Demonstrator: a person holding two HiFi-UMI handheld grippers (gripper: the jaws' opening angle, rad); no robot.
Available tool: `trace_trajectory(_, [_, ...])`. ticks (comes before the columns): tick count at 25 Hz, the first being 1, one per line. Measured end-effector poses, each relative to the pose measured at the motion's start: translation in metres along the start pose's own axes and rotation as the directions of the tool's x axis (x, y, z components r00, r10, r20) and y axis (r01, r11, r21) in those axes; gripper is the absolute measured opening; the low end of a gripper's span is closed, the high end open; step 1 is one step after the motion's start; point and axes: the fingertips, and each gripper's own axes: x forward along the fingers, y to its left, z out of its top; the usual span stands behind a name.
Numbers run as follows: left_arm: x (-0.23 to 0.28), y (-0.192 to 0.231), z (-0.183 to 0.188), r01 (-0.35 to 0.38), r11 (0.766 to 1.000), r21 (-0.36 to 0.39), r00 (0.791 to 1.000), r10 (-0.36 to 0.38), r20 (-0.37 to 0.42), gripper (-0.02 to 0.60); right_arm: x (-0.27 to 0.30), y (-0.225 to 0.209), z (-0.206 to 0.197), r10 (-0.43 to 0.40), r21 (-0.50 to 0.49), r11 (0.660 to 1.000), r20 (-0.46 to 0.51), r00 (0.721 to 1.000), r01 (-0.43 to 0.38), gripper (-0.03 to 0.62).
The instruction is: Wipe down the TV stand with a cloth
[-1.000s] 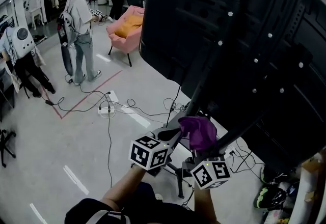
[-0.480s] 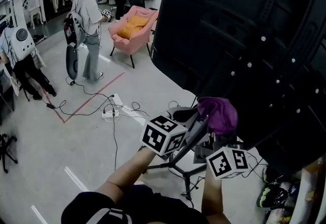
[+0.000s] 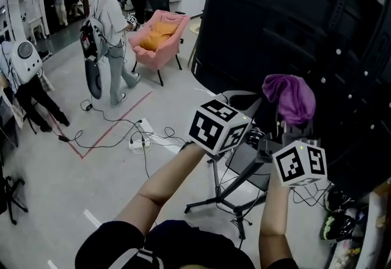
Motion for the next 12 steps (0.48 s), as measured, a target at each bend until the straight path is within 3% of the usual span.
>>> trace_trajectory(6, [-0.001,0.036,0.045,-0.010,0.999,0.038,0.998,0.008,0.067,0.006,0.050,0.015,0.022,0.002,-0.021,1.000,0.030,1.000,-0.001,0.064])
trace_trajectory(12, [0.024,0.067,0.089,-0.063,0.994,0.086,0.991,0.053,0.123,0.006,0.123,0.014,0.036,0.010,-0.130,0.991,-0.016,1.000,-0.012,0.064])
